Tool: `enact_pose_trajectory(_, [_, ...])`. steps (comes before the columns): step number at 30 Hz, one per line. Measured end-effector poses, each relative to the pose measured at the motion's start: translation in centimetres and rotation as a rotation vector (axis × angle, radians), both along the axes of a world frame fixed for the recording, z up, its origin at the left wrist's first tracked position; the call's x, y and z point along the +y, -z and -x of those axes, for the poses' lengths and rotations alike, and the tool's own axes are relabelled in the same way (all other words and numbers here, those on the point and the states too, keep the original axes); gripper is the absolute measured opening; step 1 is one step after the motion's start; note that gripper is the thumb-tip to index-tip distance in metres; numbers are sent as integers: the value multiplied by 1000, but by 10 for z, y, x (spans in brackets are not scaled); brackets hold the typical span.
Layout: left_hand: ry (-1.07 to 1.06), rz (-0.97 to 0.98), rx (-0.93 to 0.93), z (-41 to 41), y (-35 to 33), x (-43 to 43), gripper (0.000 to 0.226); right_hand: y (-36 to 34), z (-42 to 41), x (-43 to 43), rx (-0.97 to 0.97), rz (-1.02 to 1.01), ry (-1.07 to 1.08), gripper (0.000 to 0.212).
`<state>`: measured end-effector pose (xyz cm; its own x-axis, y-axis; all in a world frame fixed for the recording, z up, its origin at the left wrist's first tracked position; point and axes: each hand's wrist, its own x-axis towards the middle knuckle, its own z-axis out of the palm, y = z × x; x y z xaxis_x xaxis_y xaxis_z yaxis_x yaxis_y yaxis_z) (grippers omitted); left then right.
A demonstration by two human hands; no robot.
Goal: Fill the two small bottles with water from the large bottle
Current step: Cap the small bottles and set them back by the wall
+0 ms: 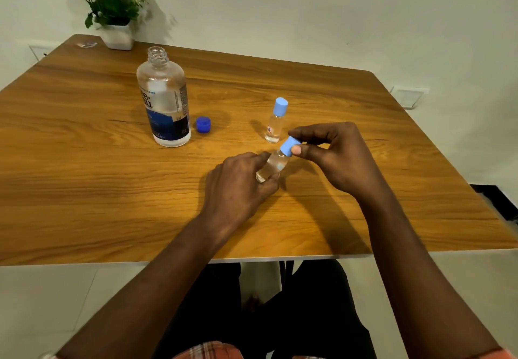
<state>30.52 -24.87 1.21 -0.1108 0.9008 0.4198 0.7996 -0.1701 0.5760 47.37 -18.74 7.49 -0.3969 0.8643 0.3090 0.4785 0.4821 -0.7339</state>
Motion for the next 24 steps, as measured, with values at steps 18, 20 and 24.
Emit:
enact_pose_trajectory(18, [-135, 13, 173, -3, -3, -5, 14, 52, 30, -28, 195, 196, 182, 18])
enact_pose_trajectory(20, [-120, 33, 171, -4, -3, -2, 20, 55, 28, -26, 191, 164, 218, 17])
enact_pose_trajectory(24, [-128, 63, 119, -7, -4, 12, 31, 56, 22, -10, 204, 94, 314, 19])
